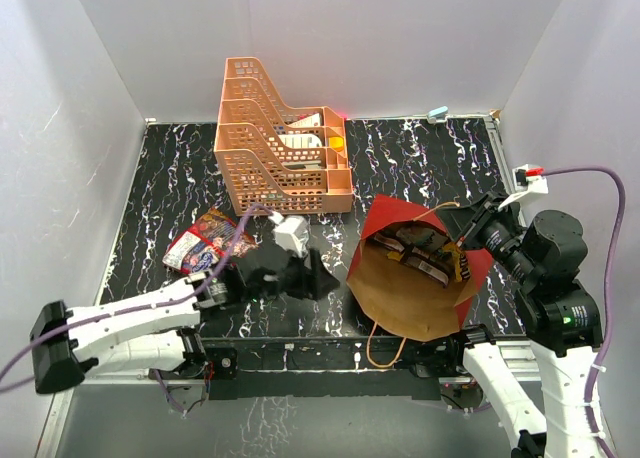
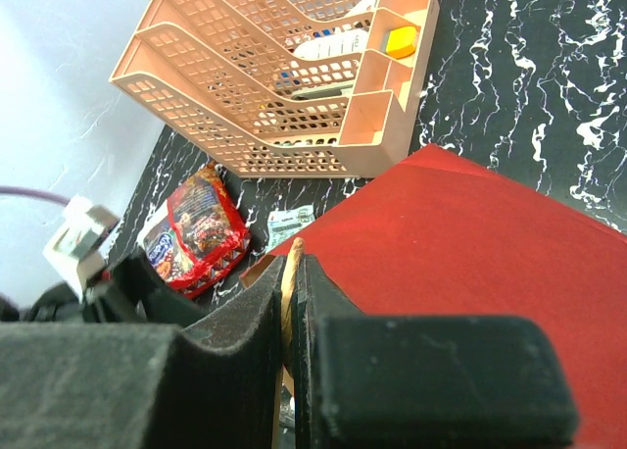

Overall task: Take the snacks out of the paper bag
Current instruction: Place the snack at the center of the board, then take out the snack from the paper bag.

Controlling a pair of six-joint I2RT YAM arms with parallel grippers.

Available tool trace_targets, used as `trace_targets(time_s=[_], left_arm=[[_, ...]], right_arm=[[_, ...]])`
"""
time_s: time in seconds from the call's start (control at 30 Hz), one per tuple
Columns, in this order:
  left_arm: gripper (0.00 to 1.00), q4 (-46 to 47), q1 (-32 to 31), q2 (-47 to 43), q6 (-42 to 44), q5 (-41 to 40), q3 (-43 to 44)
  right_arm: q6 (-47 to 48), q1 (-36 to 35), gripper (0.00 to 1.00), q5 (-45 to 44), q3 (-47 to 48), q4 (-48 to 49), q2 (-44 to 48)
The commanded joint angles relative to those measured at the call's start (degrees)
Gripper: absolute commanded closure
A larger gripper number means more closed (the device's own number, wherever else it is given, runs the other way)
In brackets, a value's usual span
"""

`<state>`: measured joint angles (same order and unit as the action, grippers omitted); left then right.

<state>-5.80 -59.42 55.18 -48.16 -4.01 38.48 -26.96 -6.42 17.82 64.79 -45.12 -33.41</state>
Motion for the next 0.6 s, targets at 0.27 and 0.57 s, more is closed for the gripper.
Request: trace_targets(time_s=[0.27, 0.57], left_arm=[[0.35, 19.3, -24.5, 22.5, 38.8, -14.4, 15.6], [0.33, 30.1, -24.6, 38.8, 74.5, -10.6, 20.9]], right_arm=[[-0.6, -0.1, 0.93, 1.0, 1.6, 4.4, 0.0], [1.2, -0.1, 0.93, 5.8, 3.0, 4.6, -3.2]])
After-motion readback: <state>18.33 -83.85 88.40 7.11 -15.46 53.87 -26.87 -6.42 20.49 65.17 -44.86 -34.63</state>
